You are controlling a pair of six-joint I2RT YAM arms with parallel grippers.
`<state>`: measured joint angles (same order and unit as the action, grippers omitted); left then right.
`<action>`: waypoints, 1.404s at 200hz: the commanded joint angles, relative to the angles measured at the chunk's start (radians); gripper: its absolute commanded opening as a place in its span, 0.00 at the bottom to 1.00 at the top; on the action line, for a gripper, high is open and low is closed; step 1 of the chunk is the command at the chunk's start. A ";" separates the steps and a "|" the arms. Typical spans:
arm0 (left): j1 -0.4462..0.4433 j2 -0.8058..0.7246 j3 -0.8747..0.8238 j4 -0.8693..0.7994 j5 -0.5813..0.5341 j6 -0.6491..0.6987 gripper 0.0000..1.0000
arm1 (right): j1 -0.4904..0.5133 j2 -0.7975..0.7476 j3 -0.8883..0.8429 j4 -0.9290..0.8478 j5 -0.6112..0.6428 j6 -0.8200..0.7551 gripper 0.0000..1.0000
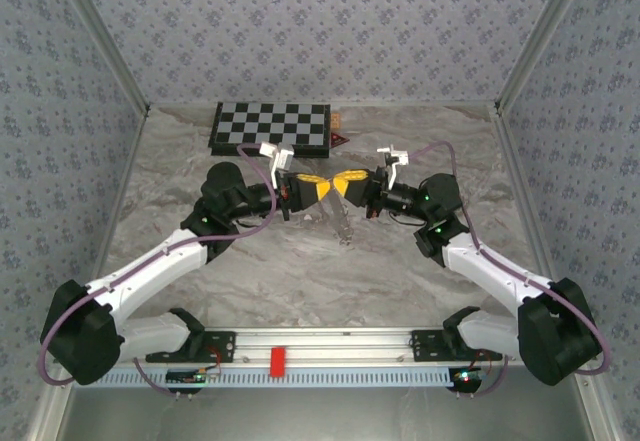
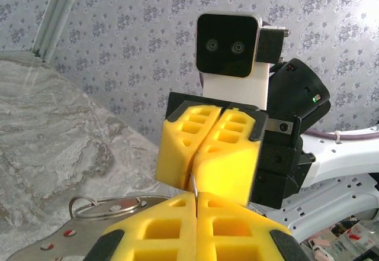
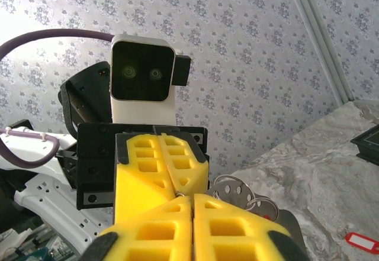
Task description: Put the keys on the keyring
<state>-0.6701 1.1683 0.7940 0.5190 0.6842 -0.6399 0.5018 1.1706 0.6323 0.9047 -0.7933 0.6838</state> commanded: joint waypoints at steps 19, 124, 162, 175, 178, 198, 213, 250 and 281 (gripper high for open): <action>-0.012 -0.035 0.029 -0.036 -0.011 0.067 0.00 | -0.006 -0.097 -0.014 -0.137 0.084 -0.095 0.31; -0.012 -0.039 0.030 -0.039 -0.005 0.069 0.00 | -0.003 -0.152 0.007 -0.284 0.095 -0.193 0.28; -0.013 -0.031 0.039 -0.051 0.000 0.071 0.00 | 0.013 -0.144 0.032 -0.313 0.074 -0.224 0.27; -0.013 -0.026 0.043 -0.056 0.003 0.071 0.00 | 0.021 -0.144 0.040 -0.336 0.077 -0.242 0.27; -0.013 -0.025 0.044 -0.056 0.003 0.071 0.00 | 0.022 -0.144 0.042 -0.339 0.077 -0.247 0.26; -0.012 -0.019 0.051 -0.062 0.008 0.073 0.00 | 0.031 -0.142 0.050 -0.357 0.074 -0.262 0.26; -0.012 -0.016 0.053 -0.061 0.011 0.074 0.00 | 0.036 -0.135 0.060 -0.373 0.072 -0.272 0.25; -0.014 -0.013 0.057 -0.061 0.014 0.074 0.00 | 0.043 -0.111 0.075 -0.387 0.062 -0.278 0.19; -0.013 -0.015 0.055 -0.062 0.015 0.074 0.00 | 0.049 -0.101 0.084 -0.388 0.053 -0.280 0.10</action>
<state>-0.6769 1.1599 0.7956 0.4301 0.6807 -0.5846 0.5423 1.0630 0.6739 0.5262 -0.7189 0.4206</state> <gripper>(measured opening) 0.045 0.137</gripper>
